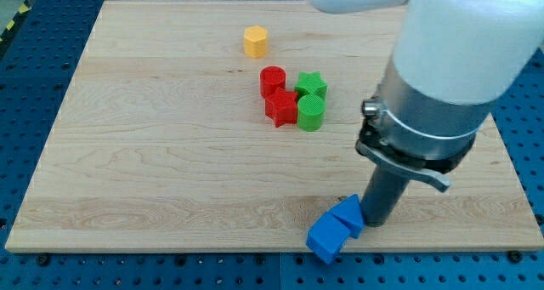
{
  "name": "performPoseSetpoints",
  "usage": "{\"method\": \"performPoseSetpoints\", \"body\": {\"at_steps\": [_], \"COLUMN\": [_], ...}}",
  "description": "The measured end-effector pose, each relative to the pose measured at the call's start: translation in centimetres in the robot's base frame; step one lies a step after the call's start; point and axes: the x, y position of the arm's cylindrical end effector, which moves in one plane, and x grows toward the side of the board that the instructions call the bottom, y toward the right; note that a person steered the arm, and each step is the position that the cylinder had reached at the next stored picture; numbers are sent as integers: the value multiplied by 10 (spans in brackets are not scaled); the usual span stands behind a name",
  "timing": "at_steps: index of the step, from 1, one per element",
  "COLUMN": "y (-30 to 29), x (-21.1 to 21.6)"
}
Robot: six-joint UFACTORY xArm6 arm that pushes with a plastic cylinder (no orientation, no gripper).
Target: Slide the yellow heart towards the blue cube
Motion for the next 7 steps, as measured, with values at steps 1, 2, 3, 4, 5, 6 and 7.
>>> {"method": "performPoseSetpoints", "body": {"at_steps": [1,2,3,4,5,6,7], "y": [1,30,78,96,96,96,123], "x": [-4,-20,-29,-30,-30,-30,-32]}}
